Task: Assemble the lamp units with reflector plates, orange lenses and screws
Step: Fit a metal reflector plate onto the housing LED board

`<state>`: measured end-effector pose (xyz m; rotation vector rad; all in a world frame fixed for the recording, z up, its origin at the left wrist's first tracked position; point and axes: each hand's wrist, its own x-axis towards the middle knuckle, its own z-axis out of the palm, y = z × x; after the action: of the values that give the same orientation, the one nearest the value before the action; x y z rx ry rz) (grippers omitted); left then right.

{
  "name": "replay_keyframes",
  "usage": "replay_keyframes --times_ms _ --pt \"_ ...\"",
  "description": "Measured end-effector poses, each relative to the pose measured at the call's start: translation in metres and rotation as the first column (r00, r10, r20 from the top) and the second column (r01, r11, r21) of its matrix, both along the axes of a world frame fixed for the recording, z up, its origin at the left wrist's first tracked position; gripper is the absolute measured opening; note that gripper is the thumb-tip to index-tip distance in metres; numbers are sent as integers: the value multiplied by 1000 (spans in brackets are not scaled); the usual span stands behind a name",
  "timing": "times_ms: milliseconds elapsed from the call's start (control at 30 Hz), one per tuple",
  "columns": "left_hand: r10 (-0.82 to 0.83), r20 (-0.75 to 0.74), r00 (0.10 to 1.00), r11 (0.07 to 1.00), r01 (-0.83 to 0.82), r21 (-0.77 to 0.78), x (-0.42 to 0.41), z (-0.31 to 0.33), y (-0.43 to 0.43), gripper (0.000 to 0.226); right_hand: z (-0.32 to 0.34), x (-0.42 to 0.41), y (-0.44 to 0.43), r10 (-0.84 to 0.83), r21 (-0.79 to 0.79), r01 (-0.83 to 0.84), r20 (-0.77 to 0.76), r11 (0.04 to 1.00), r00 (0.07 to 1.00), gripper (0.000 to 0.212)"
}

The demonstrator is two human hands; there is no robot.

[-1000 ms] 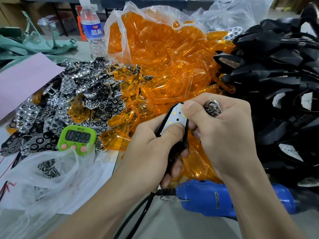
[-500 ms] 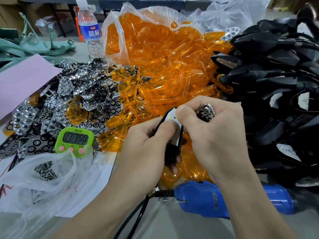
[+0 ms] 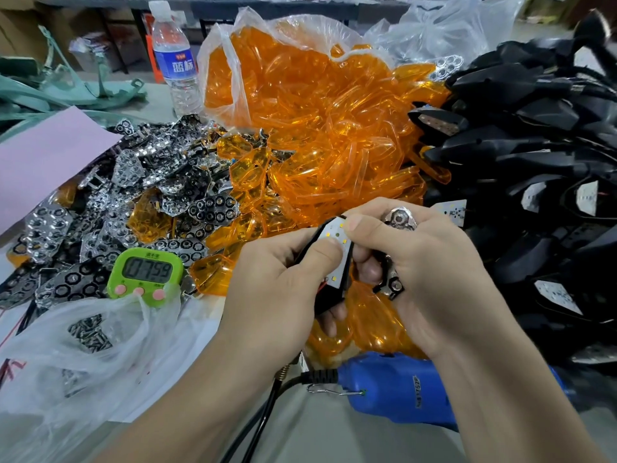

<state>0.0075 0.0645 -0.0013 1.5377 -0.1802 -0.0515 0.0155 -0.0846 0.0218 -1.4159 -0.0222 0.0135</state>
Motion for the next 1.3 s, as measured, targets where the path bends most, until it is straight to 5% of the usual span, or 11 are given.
replay_keyframes --times_ms 133,233,933,1033,1133,1300 --pt "-27 15 1000 1000 27 8 -1 2 -1 25 2 0 -6 42 39 -40 -37 998 998 18" --pt "-20 13 1000 1000 20 21 -2 3 -2 25 1 0 -4 15 -26 -15 28 1000 999 30" --pt "-5 102 995 996 -4 90 -5 9 1 27 0 -3 3 1 -169 49 287 984 958 18" --pt "-118 34 992 992 120 -46 -3 11 5 16 1 -3 3 -26 -140 69 290 988 957 19" --pt "-283 11 959 950 282 -136 -1 13 10 48 3 -3 0 -51 -126 90 285 988 957 20" --pt "-302 -23 953 939 293 -181 -2 12 7 47 5 -5 -3 -55 -158 107 301 982 952 24"
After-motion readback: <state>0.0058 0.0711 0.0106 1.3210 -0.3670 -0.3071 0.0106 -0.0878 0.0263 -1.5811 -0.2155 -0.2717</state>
